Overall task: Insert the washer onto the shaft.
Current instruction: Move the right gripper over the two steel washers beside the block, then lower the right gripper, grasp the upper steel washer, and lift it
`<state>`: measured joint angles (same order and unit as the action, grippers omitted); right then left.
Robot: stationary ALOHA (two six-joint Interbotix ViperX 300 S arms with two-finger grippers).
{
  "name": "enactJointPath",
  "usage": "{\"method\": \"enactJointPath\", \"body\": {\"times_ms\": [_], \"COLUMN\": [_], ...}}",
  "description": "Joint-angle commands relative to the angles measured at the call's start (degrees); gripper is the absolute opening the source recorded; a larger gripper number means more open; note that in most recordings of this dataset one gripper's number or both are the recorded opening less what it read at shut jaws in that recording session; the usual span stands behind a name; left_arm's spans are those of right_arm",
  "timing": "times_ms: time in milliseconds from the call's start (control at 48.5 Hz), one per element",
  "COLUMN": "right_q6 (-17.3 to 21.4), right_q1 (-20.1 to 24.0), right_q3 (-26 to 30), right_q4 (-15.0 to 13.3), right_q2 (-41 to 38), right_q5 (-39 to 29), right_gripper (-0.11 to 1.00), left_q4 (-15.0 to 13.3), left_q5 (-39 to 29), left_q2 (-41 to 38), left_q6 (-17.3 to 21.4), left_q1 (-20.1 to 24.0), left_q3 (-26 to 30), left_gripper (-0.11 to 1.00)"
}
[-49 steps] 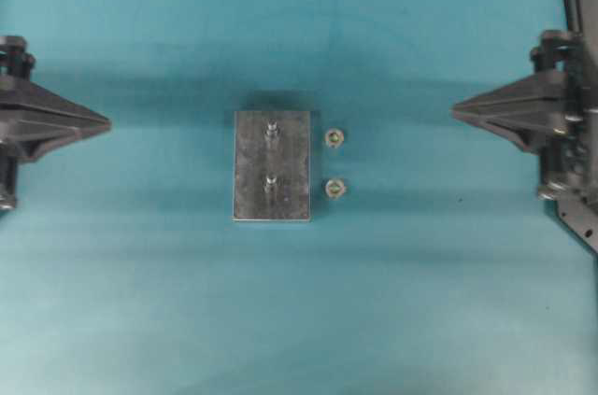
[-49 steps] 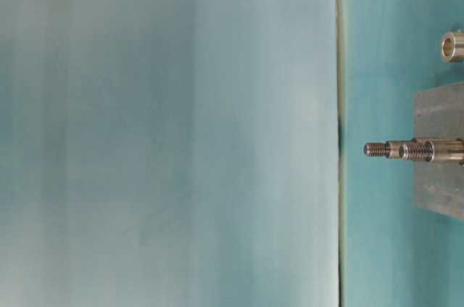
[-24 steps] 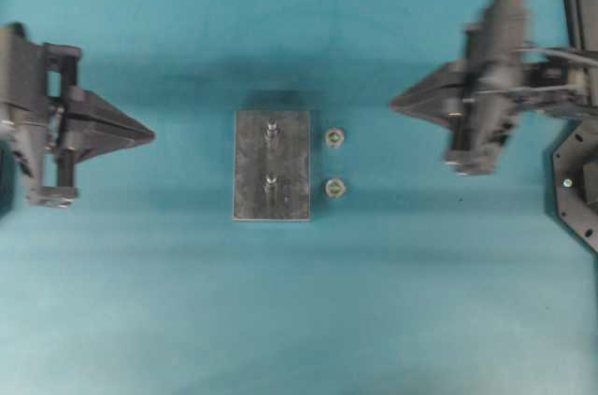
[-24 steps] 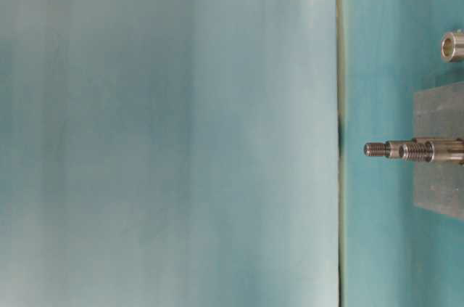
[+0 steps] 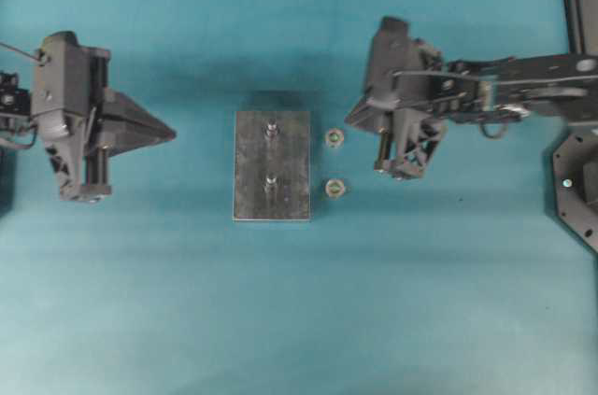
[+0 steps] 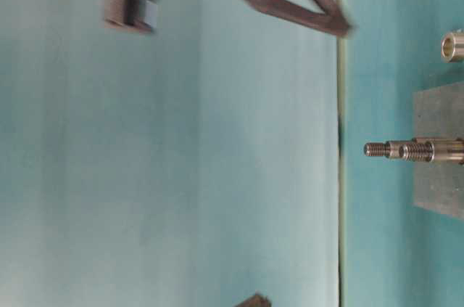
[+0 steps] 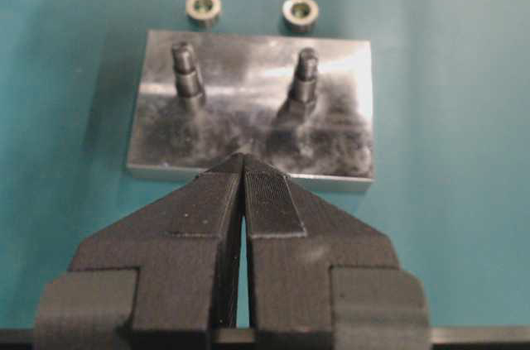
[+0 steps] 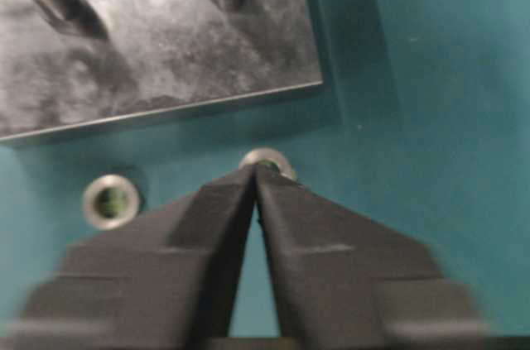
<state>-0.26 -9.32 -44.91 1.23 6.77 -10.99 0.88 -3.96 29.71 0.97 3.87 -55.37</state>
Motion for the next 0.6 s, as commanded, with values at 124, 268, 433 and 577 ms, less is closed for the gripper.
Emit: {"method": "enactJointPath", "body": {"times_ms": [124, 268, 433, 577], "right_q6": [-1.67, -2.29, -2.64, -2.72], "right_q1": [-1.05, -1.49, -1.67, -1.76], "right_q3": [3.87, 5.80, 8.17, 9.05], "right_q4": [-0.70, -2.11, -2.55, -2.72], "right_q2": [-5.19, -8.79, -11.69, -13.36], "right_q5": [0.00, -1.23, -2.72, -3.96], "right_gripper": [0.75, 0.83, 0.83, 0.81], "left_q4": [0.09, 0.18, 0.18, 0.09], "left_q5": [0.62, 0.62, 0.62, 0.62], "left_q2": [-1.41, -1.49, -1.58, -1.76], "left_q6": [0.35, 0.35, 0.35, 0.44], "left_q1": [0.26, 0.26, 0.26, 0.26], "left_q3": [1.32, 1.41, 1.32, 1.32], "left_gripper": [0.00, 0.00, 0.00, 0.00]}}
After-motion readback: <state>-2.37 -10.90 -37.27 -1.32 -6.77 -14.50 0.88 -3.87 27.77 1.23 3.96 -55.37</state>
